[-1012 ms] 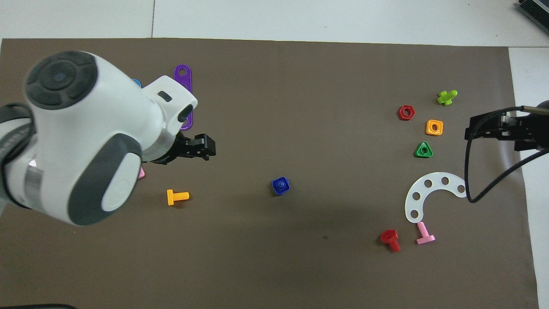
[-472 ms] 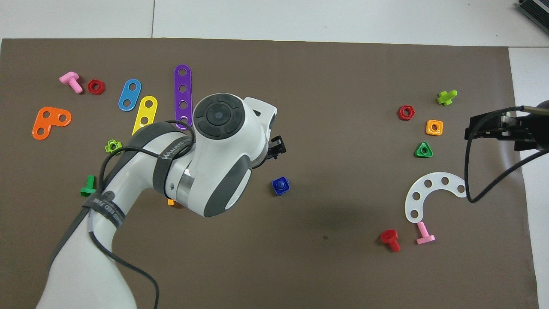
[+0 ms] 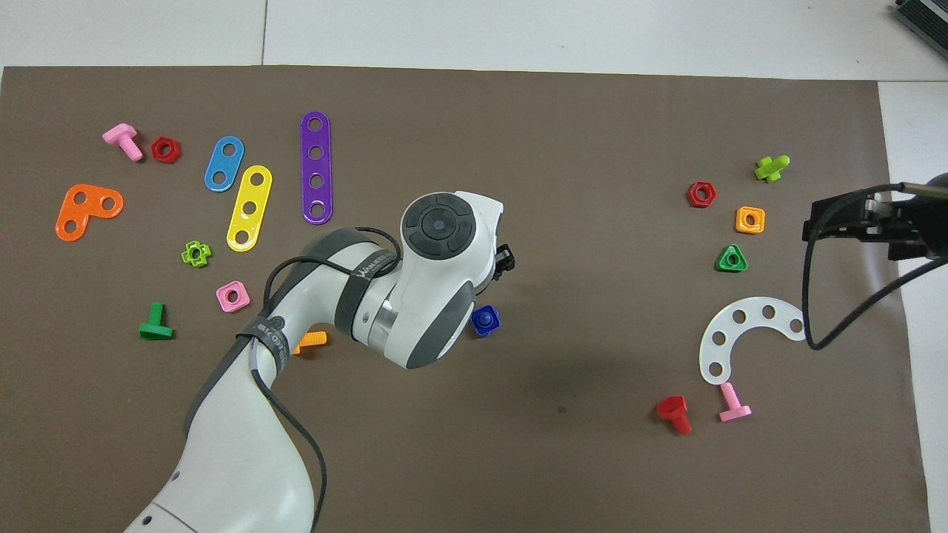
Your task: Unscrew and place screws in storage area
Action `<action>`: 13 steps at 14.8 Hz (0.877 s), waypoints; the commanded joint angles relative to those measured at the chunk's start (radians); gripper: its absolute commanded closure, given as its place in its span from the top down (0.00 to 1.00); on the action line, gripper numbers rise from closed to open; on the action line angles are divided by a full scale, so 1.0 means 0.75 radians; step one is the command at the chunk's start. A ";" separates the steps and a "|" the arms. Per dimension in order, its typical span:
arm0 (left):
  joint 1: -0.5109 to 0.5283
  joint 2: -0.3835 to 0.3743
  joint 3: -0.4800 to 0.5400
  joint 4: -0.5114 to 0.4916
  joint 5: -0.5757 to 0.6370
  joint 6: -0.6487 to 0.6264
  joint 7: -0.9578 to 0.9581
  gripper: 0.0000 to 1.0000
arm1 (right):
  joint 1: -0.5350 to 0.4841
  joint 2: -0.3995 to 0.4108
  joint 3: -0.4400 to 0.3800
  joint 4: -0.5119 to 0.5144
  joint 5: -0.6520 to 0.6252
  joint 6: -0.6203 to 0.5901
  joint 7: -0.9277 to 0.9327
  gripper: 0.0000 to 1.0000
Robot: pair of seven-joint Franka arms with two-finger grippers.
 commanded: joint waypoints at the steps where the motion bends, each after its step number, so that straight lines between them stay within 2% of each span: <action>1: -0.046 -0.029 0.028 -0.076 -0.021 0.041 -0.014 0.77 | 0.003 -0.026 -0.012 -0.023 0.024 -0.015 -0.038 1.00; 6: -0.065 -0.038 0.024 -0.092 -0.027 0.023 -0.012 0.65 | 0.005 -0.026 -0.012 -0.023 0.024 -0.015 -0.038 1.00; 8: -0.065 -0.038 0.024 -0.088 -0.029 0.006 -0.008 0.50 | 0.005 -0.026 -0.012 -0.023 0.024 -0.015 -0.038 1.00; 11: -0.061 -0.040 0.024 -0.078 -0.029 -0.018 -0.004 0.22 | 0.003 -0.026 -0.012 -0.023 0.024 -0.015 -0.038 1.00; 13: -0.050 -0.036 0.024 -0.050 -0.029 -0.061 -0.004 0.11 | 0.005 -0.026 -0.012 -0.023 0.024 -0.015 -0.038 1.00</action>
